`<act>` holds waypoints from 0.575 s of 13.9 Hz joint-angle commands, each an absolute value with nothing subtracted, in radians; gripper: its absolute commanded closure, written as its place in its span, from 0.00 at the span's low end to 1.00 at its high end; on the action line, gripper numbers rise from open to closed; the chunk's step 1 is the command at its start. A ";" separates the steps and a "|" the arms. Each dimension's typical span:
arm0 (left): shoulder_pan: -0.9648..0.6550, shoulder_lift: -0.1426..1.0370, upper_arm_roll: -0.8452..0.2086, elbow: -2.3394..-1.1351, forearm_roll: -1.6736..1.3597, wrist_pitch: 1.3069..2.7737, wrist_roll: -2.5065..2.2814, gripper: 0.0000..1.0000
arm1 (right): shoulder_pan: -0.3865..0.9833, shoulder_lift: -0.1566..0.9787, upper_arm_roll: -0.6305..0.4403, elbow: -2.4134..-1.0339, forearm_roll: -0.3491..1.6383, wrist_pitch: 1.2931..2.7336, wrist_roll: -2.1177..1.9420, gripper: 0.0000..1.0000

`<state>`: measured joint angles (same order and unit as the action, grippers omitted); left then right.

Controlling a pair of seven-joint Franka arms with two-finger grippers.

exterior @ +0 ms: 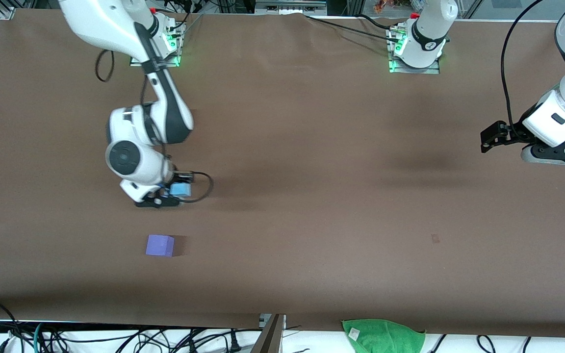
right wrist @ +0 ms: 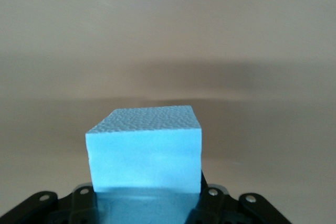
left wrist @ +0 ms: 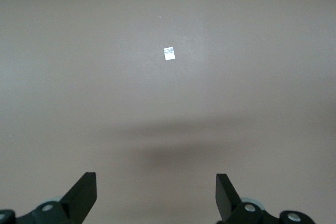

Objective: Place blue block between orange and purple blocks
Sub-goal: 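Carry the blue block with the right gripper between orange and purple blocks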

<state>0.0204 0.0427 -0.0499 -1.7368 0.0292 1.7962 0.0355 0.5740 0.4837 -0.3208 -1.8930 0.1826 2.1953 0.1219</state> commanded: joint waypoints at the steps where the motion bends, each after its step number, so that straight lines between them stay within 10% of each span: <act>1: 0.014 0.058 -0.048 -1.707 0.023 1.779 0.026 0.00 | 0.592 0.406 -0.341 -2.115 0.190 2.365 0.084 1.00; 8: 0.014 0.060 -0.048 -1.706 0.023 1.781 0.022 0.00 | 0.581 0.443 -0.336 -2.129 0.261 2.430 0.083 0.95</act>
